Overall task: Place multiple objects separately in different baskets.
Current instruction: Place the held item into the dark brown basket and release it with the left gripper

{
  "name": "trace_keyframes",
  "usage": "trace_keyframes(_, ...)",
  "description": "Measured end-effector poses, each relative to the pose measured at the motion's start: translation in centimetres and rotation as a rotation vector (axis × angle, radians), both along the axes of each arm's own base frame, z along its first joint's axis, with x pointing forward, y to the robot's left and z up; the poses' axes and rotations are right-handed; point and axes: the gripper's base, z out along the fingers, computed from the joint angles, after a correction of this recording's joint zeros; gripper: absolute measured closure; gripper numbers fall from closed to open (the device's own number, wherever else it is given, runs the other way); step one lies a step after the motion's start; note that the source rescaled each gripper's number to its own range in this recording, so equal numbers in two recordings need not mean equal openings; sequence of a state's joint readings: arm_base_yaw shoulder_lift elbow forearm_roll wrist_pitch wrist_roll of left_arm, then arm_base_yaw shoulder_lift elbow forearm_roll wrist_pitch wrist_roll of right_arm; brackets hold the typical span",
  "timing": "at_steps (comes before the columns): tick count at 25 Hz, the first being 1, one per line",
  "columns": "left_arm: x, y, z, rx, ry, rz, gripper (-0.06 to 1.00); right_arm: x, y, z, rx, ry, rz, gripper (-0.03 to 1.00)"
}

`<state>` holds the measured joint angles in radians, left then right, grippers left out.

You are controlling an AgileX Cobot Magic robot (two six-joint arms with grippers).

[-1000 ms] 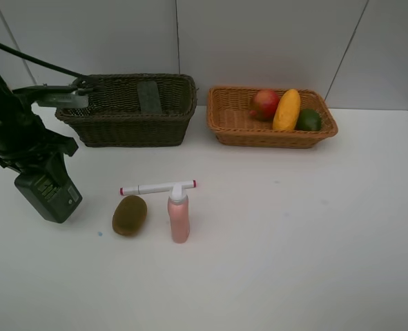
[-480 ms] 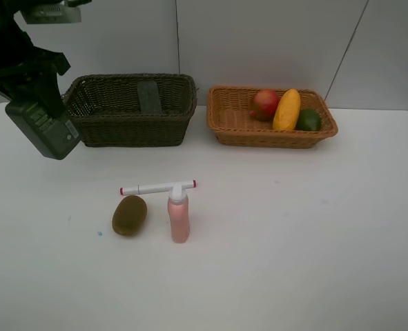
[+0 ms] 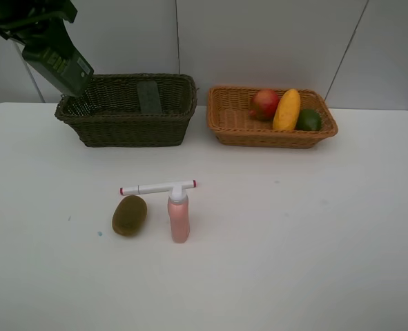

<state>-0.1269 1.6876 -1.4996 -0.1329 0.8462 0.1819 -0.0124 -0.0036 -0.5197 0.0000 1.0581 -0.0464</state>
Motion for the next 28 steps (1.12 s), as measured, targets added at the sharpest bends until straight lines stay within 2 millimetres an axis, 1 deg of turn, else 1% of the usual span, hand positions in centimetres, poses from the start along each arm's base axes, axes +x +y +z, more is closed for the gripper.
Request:
trace_keyframes(3,1.0,-0.1,-0.5,-0.005,-0.049,0.009,0.53,0.0,0.0,0.0,0.0,0.0,0.0,-0.03)
trace_keyframes(8,3.3,-0.3,-3.1,0.009,-0.084,0.0,0.53,0.0,0.0,0.0,0.0,0.0,0.0,-0.03)
trace_keyframes(12,4.7,-0.4,-4.9,0.013,-0.106,0.003,0.53,0.0,0.0,0.0,0.0,0.0,0.0,-0.03)
trace_keyframes(15,5.6,-0.5,-6.9,0.017,-0.09,0.006,0.53,0.0,0.0,0.0,0.0,0.0,0.0,-0.03)
trace_keyframes(19,6.7,-0.6,-9.8,0.024,-0.059,0.009,0.53,0.0,0.0,0.0,0.0,0.0,0.0,-0.03)
trace_keyframes(22,7.3,-0.6,-11.5,0.028,-0.045,0.012,0.53,0.0,0.0,0.0,0.0,0.0,0.0,-0.03)
trace_keyframes(26,7.8,-0.6,-12.9,0.03,-0.043,0.016,0.53,0.0,0.0,0.0,0.0,0.0,0.0,-0.03)
trace_keyframes(28,7.9,-0.7,-13.1,0.03,-0.043,0.017,0.53,0.0,0.0,0.0,0.0,0.0,0.0,-0.03)
